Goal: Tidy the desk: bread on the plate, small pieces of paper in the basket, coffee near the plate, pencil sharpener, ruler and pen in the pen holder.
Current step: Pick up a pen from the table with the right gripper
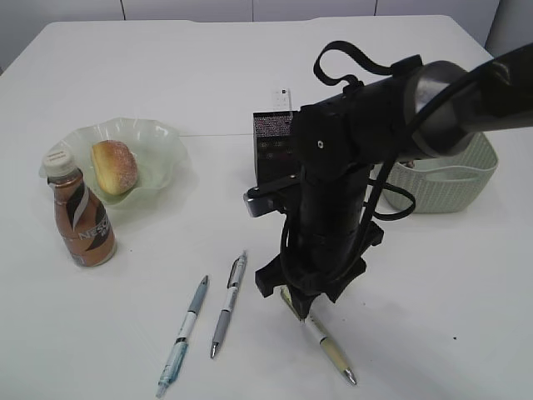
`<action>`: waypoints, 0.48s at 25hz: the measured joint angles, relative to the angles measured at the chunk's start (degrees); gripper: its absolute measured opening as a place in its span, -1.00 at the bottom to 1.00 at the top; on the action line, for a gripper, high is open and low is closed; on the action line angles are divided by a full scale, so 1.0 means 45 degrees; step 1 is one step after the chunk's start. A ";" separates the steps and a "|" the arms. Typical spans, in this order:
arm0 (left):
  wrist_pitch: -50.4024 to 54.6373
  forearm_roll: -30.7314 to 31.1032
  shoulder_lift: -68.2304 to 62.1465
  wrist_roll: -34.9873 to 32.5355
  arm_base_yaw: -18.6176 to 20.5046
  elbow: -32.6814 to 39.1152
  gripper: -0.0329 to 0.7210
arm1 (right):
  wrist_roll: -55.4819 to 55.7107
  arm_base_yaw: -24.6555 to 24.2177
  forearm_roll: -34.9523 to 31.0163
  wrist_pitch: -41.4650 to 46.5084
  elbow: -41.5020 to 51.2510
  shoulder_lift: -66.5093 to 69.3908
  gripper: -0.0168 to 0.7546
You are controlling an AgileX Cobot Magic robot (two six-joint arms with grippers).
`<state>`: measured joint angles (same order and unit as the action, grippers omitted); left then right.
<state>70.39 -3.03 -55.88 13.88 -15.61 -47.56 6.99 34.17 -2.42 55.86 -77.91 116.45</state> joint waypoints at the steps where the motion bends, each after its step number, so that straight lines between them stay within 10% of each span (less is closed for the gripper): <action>1: 0.0000 0.0000 0.0000 0.0000 0.0000 0.0000 -0.10 | 0.0000 0.0000 0.0000 0.0000 0.0000 0.0000 0.02; 12: 0.0009 0.0000 0.0000 0.0006 0.0000 0.0000 -0.10 | -0.0006 0.0000 0.0000 -0.0080 0.0204 0.0000 0.03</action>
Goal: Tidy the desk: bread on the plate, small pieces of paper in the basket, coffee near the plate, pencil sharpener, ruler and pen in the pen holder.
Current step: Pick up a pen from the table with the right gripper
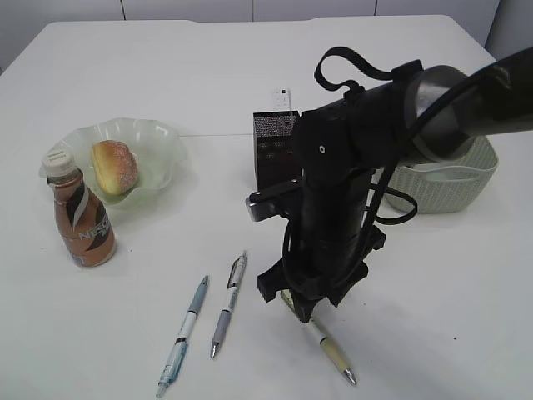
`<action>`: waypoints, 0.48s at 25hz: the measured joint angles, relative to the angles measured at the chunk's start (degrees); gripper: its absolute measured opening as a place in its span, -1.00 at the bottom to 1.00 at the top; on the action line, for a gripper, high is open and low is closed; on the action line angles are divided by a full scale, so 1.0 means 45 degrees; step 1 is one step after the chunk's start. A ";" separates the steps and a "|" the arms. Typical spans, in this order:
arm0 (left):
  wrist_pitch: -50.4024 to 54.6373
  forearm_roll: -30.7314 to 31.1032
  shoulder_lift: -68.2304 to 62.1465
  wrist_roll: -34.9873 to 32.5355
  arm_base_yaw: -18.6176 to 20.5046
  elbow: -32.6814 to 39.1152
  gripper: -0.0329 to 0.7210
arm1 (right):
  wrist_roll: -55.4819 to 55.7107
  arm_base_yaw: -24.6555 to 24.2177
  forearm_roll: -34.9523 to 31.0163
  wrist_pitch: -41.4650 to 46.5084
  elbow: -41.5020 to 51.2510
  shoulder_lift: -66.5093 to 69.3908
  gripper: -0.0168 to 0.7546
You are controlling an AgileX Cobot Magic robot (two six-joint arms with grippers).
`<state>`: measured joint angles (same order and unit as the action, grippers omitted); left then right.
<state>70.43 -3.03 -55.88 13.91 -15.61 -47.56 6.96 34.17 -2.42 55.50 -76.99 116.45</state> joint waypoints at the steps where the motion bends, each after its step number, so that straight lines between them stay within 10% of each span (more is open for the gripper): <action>1: 0.0000 0.0000 0.0000 0.0000 0.0000 0.0000 -0.10 | 0.0000 0.0000 0.0000 -0.0063 0.0000 0.0000 0.03; 12: 0.0000 0.0000 0.0000 0.0000 0.0000 0.0000 -0.10 | -0.0249 0.0000 -0.0133 -0.0505 0.0060 0.0000 0.03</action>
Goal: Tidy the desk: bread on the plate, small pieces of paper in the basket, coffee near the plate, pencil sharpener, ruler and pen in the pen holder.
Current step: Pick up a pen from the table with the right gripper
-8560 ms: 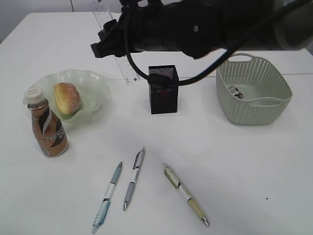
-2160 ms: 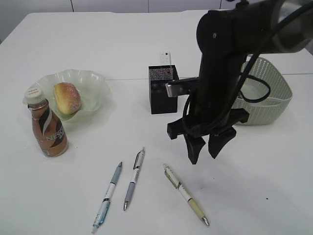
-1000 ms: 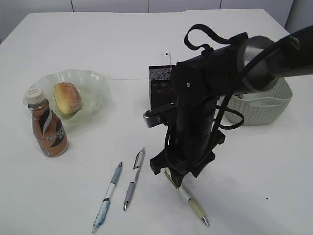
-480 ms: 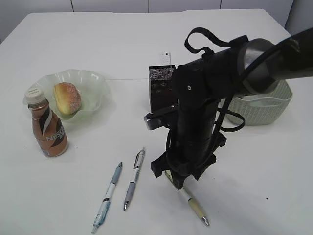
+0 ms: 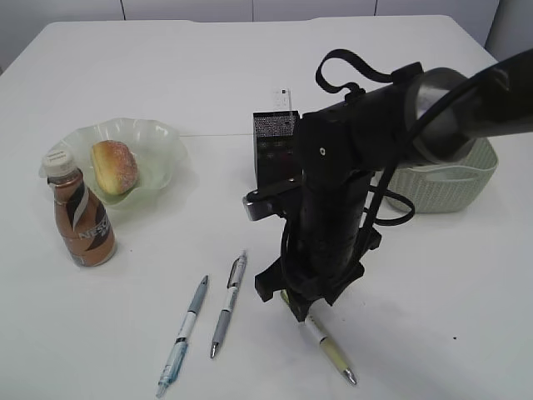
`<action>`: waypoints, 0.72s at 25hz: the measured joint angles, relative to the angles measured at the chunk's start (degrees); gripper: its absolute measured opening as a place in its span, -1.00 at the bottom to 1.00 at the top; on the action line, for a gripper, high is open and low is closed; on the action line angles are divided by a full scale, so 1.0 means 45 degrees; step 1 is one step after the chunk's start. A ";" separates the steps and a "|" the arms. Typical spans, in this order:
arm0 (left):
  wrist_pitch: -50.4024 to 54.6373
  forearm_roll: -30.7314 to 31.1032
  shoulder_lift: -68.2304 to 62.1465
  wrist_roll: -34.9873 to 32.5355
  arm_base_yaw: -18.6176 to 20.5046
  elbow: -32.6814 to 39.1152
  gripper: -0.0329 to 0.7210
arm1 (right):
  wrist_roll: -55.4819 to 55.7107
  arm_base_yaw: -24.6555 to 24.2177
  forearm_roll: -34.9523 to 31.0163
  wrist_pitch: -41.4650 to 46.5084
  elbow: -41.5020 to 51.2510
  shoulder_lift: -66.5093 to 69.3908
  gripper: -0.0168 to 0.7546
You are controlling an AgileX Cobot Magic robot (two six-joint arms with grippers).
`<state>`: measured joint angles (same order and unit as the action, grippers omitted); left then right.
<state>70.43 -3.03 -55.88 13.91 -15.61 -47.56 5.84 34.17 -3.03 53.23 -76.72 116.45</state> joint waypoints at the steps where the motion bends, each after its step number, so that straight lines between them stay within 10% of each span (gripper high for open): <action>1: 0.0000 0.0000 0.0000 0.0000 0.0000 0.0000 -0.10 | -0.0026 0.0000 -0.0012 0.0003 0.0056 0.0000 0.03; 18: 0.0000 0.0000 0.0000 0.0000 0.0000 0.0000 -0.10 | -0.0362 0.0000 -0.0121 0.0182 0.0089 0.0709 0.02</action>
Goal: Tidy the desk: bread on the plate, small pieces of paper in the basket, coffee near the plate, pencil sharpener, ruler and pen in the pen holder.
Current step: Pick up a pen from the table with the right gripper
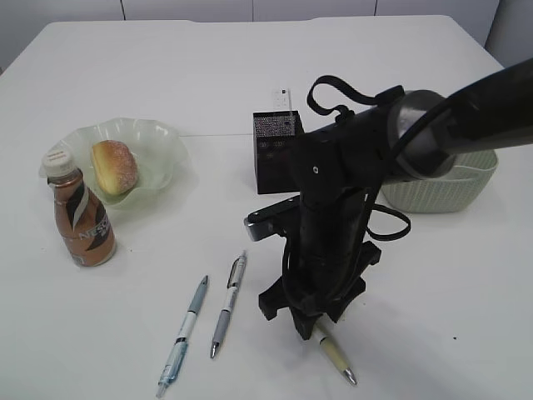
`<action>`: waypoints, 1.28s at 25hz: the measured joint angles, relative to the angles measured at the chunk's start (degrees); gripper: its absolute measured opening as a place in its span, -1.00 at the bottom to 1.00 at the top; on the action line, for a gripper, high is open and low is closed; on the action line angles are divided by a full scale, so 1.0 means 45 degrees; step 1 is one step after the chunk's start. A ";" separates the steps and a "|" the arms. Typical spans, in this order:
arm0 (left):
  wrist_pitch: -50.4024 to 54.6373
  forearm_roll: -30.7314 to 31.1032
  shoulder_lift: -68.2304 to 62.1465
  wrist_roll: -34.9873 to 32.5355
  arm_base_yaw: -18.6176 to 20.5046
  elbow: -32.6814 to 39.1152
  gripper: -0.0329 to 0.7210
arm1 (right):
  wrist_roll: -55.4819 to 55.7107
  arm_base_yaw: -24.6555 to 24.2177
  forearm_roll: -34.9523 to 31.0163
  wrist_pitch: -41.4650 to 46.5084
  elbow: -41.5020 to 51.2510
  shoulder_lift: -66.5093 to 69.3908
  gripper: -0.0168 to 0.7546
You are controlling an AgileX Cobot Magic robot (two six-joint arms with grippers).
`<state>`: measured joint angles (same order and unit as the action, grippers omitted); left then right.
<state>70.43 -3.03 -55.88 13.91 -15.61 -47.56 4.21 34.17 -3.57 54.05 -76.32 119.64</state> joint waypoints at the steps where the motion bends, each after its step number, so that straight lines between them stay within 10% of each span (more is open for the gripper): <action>1: 0.0000 0.0000 0.0000 0.0000 0.0000 0.0000 -0.10 | 0.0000 0.0000 0.0000 0.0000 0.0000 0.0000 0.02; 32: 0.0045 0.0000 0.0000 0.0000 0.0000 0.0000 -0.10 | -0.0406 0.0000 0.0167 -0.0424 -0.0023 0.0276 0.02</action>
<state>70.63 -3.03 -55.88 13.91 -15.61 -47.56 2.38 34.17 -2.82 52.14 -76.43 120.88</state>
